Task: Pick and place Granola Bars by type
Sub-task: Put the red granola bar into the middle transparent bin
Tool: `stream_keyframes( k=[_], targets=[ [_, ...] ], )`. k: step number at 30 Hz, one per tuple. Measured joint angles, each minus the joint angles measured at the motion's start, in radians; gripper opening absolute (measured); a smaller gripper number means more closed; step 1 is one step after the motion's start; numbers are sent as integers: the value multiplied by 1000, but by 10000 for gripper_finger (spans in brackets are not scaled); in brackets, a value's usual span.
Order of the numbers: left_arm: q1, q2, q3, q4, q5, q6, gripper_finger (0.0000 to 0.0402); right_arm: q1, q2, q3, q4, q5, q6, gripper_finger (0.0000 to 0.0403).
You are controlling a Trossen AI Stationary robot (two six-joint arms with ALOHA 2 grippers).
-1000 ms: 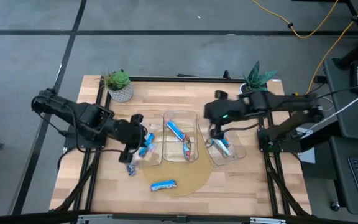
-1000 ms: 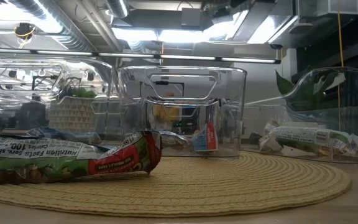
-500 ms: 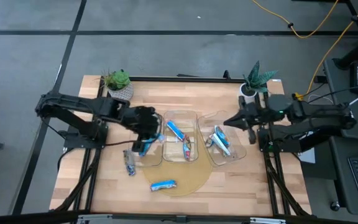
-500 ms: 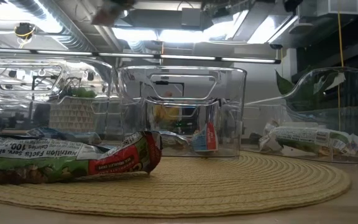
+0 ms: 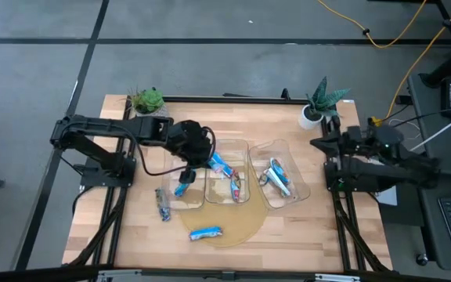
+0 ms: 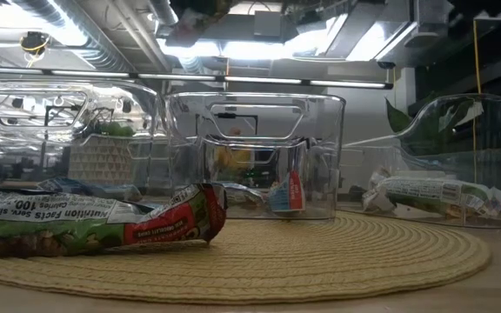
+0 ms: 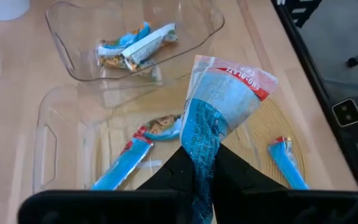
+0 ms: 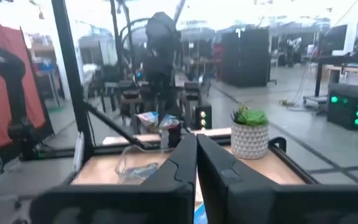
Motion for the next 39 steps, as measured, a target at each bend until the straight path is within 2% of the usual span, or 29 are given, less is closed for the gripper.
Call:
stream_keyframes(
  k=[4, 7, 11, 16, 18, 22, 26, 29, 33, 39],
  targets=[
    [0, 0, 0, 1, 3, -23, 24, -29, -152, -85, 6, -12, 35, 15],
    [0, 9, 2, 0, 2, -48, 24, -31, -138, -122, 4, -26, 40, 8],
    [0, 34, 32, -8, 3, -61, 24, -31, -115, -218, 144, -65, 56, 6],
    [9, 101, 91, -8, 23, -42, 24, -29, -122, -412, 460, -129, 162, 13],
    [13, 130, 120, -13, 47, -39, 24, -20, -119, -482, 533, -158, 203, 7],
    [12, 182, 166, -33, 55, -32, 24, 36, -117, -479, 518, -184, 240, 6],
    [12, 205, 181, -25, 57, -20, 24, 118, -119, -481, 486, -189, 177, 4],
    [13, 211, 180, -23, 51, -15, 24, 172, -118, -481, 368, -133, 99, 4],
    [14, 213, 179, -29, 51, -13, 24, 227, -120, -490, 252, 31, 34, 4],
    [24, 212, 180, -30, 51, -21, 24, 243, -112, -490, 251, 160, -150, 4]
  ],
)
